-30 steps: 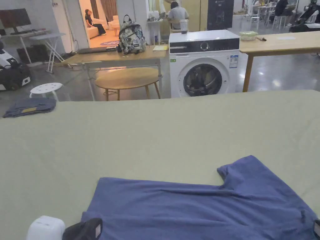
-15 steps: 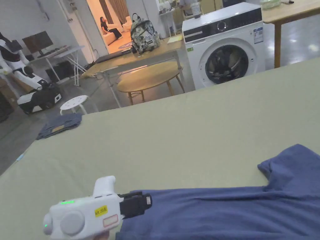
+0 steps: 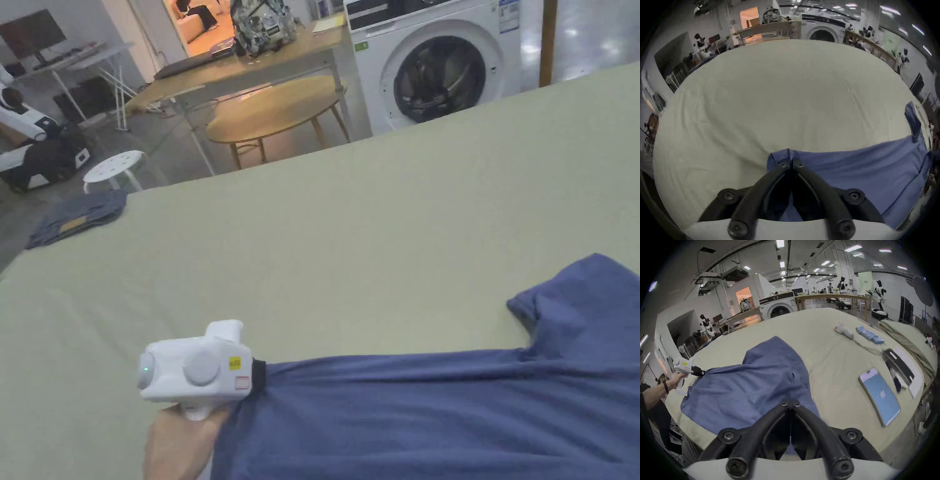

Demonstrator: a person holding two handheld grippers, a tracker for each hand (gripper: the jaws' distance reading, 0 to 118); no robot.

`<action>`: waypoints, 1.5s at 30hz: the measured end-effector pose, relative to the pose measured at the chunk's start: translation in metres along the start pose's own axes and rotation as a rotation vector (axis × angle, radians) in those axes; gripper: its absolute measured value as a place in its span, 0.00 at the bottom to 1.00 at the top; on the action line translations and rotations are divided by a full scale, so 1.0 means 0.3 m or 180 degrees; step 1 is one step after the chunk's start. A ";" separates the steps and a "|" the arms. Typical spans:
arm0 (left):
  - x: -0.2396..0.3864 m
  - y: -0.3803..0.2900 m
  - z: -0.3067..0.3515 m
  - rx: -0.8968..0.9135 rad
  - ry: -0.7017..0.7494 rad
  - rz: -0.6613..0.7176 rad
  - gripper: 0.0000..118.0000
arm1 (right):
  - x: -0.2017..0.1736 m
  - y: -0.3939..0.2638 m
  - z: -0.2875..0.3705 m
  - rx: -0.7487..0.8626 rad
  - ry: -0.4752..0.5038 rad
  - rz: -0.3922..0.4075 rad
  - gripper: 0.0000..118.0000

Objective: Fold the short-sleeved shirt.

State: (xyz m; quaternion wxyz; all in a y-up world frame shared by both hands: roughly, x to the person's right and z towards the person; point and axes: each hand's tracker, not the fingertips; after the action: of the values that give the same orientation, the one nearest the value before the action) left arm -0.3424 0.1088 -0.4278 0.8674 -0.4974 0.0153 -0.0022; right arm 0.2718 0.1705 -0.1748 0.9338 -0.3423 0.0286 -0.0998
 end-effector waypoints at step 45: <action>-0.219 -0.880 0.592 0.1073 -0.0831 0.0804 0.72 | -0.059 -0.192 0.095 -0.0373 -0.0348 0.0111 0.67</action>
State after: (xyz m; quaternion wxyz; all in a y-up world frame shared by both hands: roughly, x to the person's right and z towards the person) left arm -0.3999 0.1300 -0.1086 0.9261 -0.3358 -0.0354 0.1680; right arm 0.2483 0.1493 -0.1162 0.9139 -0.4008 -0.0107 -0.0628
